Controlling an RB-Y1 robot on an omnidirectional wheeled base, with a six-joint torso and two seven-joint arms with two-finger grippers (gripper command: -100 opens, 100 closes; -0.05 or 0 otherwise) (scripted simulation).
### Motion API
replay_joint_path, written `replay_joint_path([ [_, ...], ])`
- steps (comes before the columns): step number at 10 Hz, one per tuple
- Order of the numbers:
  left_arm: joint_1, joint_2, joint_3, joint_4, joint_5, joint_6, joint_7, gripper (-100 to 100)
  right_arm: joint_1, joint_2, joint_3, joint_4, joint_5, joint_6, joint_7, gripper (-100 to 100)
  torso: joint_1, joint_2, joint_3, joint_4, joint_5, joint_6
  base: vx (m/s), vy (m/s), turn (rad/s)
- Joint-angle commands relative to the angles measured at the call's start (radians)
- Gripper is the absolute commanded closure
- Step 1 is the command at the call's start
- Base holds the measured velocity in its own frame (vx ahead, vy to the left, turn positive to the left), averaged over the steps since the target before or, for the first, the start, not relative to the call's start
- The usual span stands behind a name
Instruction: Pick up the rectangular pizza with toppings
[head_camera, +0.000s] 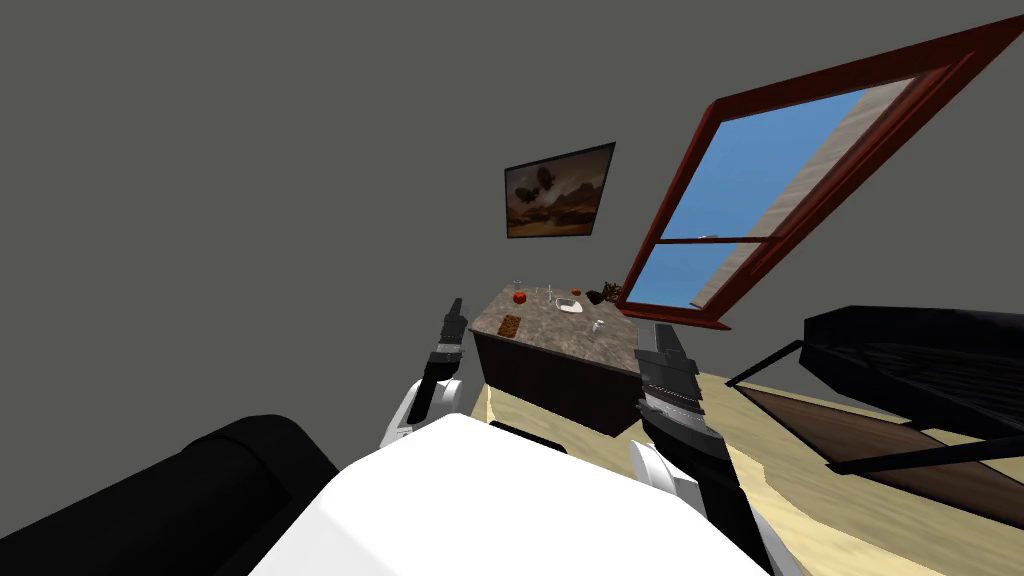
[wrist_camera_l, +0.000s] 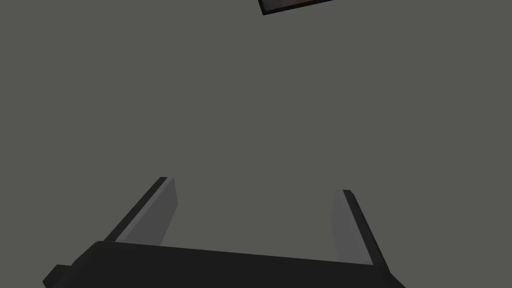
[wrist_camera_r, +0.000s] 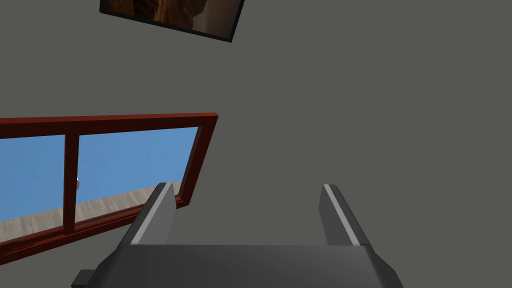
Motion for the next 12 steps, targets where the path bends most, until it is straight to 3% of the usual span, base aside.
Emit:
replay_joint_path([
  [1, -0.005, 0.030, -0.004, 0.000, 0.002, 0.030, 0.008, -100, 0.000, 0.000, 0.000, 0.000, 0.000, 0.000, 0.000, 0, 0.000, 0.000, 0.000, 0.000, 0.000, 0.000, 0.003, 0.001, -0.026],
  [5, -0.023, 0.092, -0.017, 0.003, 0.009, 0.132, 0.037, -100, 0.000, 0.000, 0.000, 0.000, 0.000, 0.000, 0.000, 0, 0.001, -0.001, 0.000, 0.000, 0.000, 0.000, 0.008, 0.006, -0.041],
  [6, -0.023, 0.092, -0.017, 0.003, 0.009, 0.137, 0.037, -100, 0.000, 0.000, 0.000, 0.000, 0.000, 0.000, 0.000, 0, 0.001, -0.001, 0.000, 0.000, 0.000, 0.000, 0.008, 0.006, -0.016],
  [12, -0.052, 0.142, -0.037, 0.008, 0.020, 0.304, 0.080, -100, 0.000, 0.000, 0.000, 0.000, 0.000, 0.000, 0.000, 0, 0.001, -0.001, -0.001, 0.000, 0.000, 0.000, 0.011, 0.008, -0.040],
])
